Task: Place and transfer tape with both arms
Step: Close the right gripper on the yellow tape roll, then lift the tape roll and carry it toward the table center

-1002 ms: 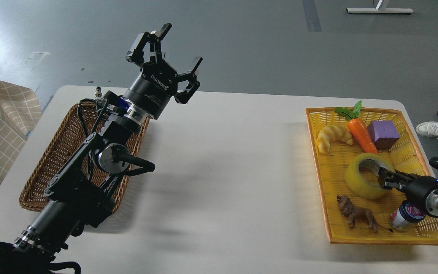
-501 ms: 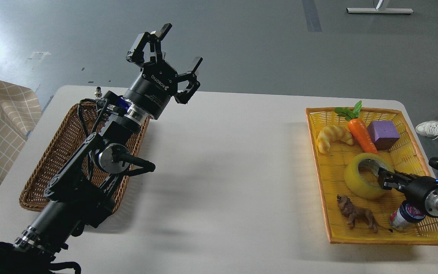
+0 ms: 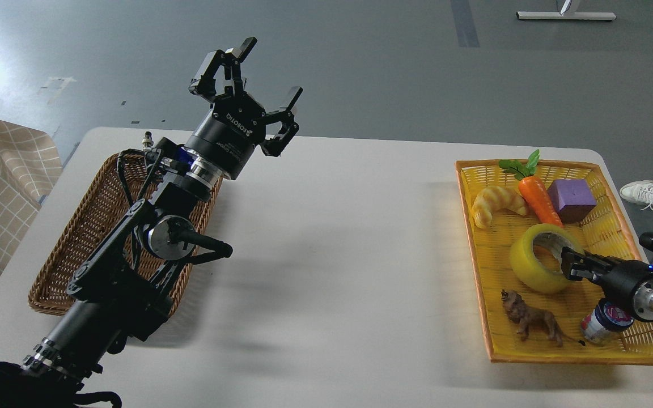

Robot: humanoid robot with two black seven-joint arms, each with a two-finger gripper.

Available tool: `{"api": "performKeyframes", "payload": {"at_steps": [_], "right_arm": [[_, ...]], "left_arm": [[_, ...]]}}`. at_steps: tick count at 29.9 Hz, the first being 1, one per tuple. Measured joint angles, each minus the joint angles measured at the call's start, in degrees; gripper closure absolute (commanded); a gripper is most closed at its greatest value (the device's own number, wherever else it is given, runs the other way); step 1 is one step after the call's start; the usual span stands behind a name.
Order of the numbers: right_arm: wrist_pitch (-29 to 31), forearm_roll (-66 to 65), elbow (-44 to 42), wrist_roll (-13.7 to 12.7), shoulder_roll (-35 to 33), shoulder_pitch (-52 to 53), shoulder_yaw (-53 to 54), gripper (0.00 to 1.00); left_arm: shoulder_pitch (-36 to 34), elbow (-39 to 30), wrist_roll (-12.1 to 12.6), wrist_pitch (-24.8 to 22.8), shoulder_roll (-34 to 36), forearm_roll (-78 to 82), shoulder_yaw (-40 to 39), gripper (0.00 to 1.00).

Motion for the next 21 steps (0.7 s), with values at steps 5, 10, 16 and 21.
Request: {"api": "performKeyframes", "payload": {"at_steps": [5,10,16,21], "right_arm": [[0.1,0.0,0.7,0.0,-0.9,0.1,0.2,0.80],[0.7,0.0,2.4,0.2,-2.8,0.1,0.2,0.80],[1.7,1.2,3.6,0.6,-4.5,0.7,0.3,0.80],[3.4,3.0,5.3,0.6,-4.9,2.7,0.4,0.80]], "left_arm": [[0.0,0.0,0.0,0.0,-0.1,0.0,0.0,0.02],[0.1,0.0,0.0,0.1,-0.3,0.0,0.0,0.02],[0.2,0.0,0.0,0.1,-0.4,0.0,0.0,0.02],[0.2,0.0,0.0,0.1,-0.4,0.0,0.0,0.02]]}}
